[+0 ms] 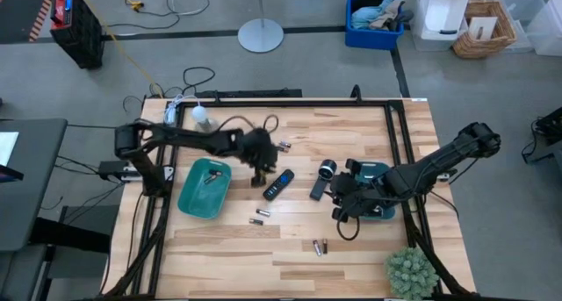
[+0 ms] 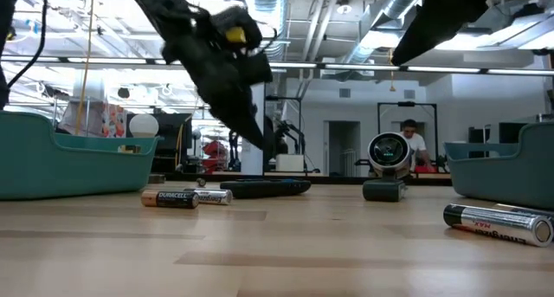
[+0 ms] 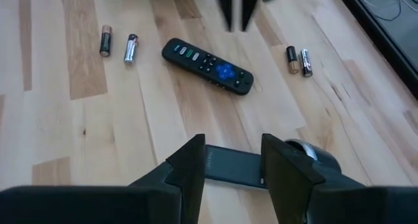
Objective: Sort batteries
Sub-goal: Put the silver battery into the blue bin
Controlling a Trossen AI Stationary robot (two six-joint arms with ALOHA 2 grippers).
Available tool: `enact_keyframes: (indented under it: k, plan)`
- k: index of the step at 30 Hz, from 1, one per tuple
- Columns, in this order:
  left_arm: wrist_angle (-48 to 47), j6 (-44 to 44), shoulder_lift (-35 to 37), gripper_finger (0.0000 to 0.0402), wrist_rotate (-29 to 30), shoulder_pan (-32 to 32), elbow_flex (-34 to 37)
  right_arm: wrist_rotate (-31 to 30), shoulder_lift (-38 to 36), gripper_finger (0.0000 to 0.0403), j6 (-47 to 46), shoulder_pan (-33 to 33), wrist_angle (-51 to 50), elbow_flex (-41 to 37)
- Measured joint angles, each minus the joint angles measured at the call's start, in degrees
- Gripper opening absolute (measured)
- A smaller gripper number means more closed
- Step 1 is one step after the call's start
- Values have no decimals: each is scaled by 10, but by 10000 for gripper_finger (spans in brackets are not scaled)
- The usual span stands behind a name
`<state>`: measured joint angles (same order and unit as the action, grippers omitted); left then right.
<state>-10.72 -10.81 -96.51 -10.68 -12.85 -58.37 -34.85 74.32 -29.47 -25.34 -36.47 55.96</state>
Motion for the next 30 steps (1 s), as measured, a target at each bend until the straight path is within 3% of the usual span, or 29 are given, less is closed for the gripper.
enact_keyframes:
  k: [9,22,30]
  plan:
    - [-17,-47,87,82,24,111,64,0,0,163,7,1,-6,0]
    - [-12,-14,88,104,57,195,114,0,0,163,10,7,-3,0]
    - [48,4,87,152,92,230,144,0,0,163,6,7,-3,0]
